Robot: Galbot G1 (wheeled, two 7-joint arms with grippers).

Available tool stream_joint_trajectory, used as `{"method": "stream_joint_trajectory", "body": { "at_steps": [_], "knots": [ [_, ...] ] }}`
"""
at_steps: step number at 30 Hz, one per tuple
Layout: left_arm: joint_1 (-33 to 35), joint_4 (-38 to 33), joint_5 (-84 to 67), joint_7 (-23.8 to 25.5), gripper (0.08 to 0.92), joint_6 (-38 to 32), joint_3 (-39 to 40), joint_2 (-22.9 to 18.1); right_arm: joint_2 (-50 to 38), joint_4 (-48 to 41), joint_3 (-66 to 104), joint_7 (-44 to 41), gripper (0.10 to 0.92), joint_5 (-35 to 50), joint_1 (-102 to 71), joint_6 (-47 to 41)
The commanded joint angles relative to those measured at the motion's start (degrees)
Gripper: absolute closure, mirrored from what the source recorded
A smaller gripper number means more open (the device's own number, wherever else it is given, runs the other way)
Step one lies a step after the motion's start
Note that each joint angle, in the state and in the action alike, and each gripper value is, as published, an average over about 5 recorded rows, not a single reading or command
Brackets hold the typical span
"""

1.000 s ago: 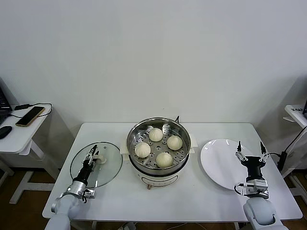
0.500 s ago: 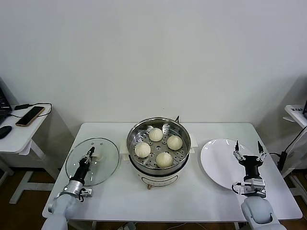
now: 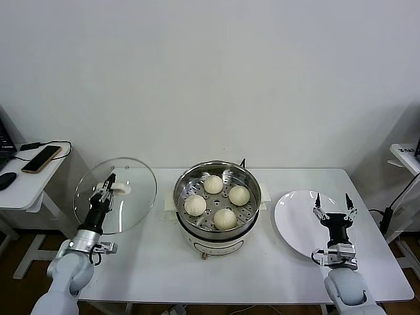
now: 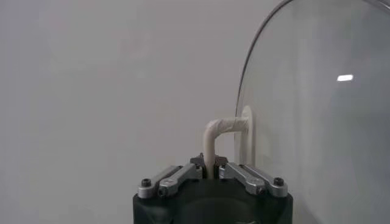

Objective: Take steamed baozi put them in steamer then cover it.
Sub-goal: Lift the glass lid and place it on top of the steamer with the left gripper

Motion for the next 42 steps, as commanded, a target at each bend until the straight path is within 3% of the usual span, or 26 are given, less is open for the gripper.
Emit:
{"method": "stream_joint_trajectory", "body": {
  "at_steps": [1, 7, 15, 25, 42],
  "knots": [
    [1.8, -31.1, -7.6, 17.7, 0.808, 14.9, 12.8, 4.1, 0.0, -0.3, -0.7, -0.8, 0.203, 0.0, 0.0, -3.6],
    [-3.6, -32.7, -2.7, 26.6, 0.808, 26.2, 28.8, 2.1, 0.9, -1.1, -0.3, -1.2, 0.203, -0.2, 0.4, -3.2],
    [-10.5, -23.1, 7.9, 32.6, 0.808, 35.8, 40.8, -6.2, 2.7, -3.8, -0.3, -1.7, 0.203, -1.1, 1.7, -2.1],
    [-14.2, -13.3, 15.8, 32.5, 0.808, 39.6, 41.0, -14.7, 4.5, -7.6, -0.4, -2.3, 0.203, -2.2, 3.4, -1.0],
    [-14.5, -8.7, 15.4, 28.9, 0.808, 41.4, 41.4, -20.3, 4.4, -8.4, -1.1, -3.0, 0.203, -2.1, 4.4, -2.0]
  ]
}}
